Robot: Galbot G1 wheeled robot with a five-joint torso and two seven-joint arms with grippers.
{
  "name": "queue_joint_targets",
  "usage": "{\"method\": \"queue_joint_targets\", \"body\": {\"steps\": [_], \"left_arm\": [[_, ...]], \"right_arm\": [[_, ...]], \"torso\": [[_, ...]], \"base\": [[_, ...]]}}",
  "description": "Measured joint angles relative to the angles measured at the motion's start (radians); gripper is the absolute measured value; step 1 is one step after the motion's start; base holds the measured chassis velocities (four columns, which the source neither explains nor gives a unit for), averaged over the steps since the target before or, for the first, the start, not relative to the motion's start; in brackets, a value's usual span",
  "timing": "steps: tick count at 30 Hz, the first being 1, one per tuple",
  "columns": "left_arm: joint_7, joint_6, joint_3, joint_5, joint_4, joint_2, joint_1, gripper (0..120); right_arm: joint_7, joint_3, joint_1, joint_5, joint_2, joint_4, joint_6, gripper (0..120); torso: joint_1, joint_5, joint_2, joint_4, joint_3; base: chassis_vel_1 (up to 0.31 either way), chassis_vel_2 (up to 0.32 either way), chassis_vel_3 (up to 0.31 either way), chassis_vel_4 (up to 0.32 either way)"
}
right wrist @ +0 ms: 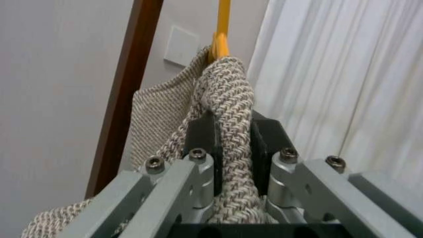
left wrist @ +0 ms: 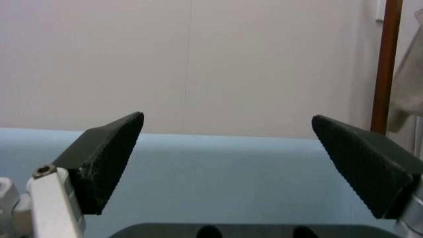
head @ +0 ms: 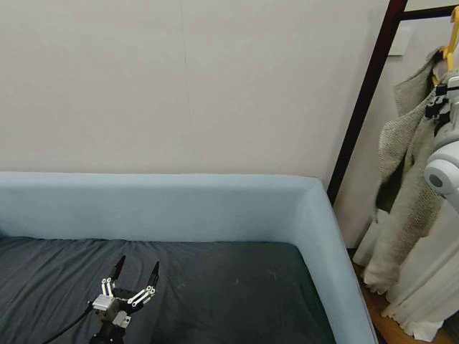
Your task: Pick up the clothes from the sofa and hang them on the clothes hanger.
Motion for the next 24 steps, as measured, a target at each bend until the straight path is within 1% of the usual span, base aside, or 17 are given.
{"method": "queue_joint_targets", "body": {"steps": [6,8,11,18,23,24], "left_arm": [[0.001,0.0,0.003,0.006,0.007,-0.005,0.0,100],[0.001,0.0,0.002,0.007,0.008,-0.005,0.0,100],[0.001,0.0,-0.003,0.007,0.014,-0.005,-0.002,100],[0.001,0.0,0.001,0.012,0.022,-0.015,-0.006,100],[0.001,0.002,0.011,0.021,0.025,-0.025,-0.013,100],[0.001,0.002,0.011,0.021,0.025,-0.025,-0.013,100]], "right_arm": [[-0.032,-0.072,0.086,-0.05,0.058,-0.089,0.015,10],[-0.034,-0.08,0.1,-0.053,0.066,-0.101,0.016,10],[-0.039,-0.114,0.162,-0.064,0.086,-0.136,0.02,10],[-0.052,-0.146,0.256,-0.068,0.106,-0.202,0.023,10],[-0.068,-0.205,0.351,-0.043,0.142,-0.298,0.025,10],[-0.068,-0.205,0.351,-0.043,0.142,-0.298,0.025,10]], "torso": [[0.0,0.0,0.0,0.0002,0.0],[0.0,0.0,0.0,0.0003,0.0],[0.0,-0.0001,0.0,0.0002,0.0],[0.0,-0.0001,0.0,0.0,0.0],[0.0,-0.0001,0.0,-0.0001,0.0],[0.0,-0.0001,0.0,-0.0001,0.0]], "base": [[0.0,0.0,0.0,0.0],[0.0,0.0,0.0,0.0],[0.0,0.0,0.0,0.0],[0.0,0.0,0.0,0.0],[0.0,0.0,0.0,0.0],[0.0,0.0,0.0,0.0]]}}
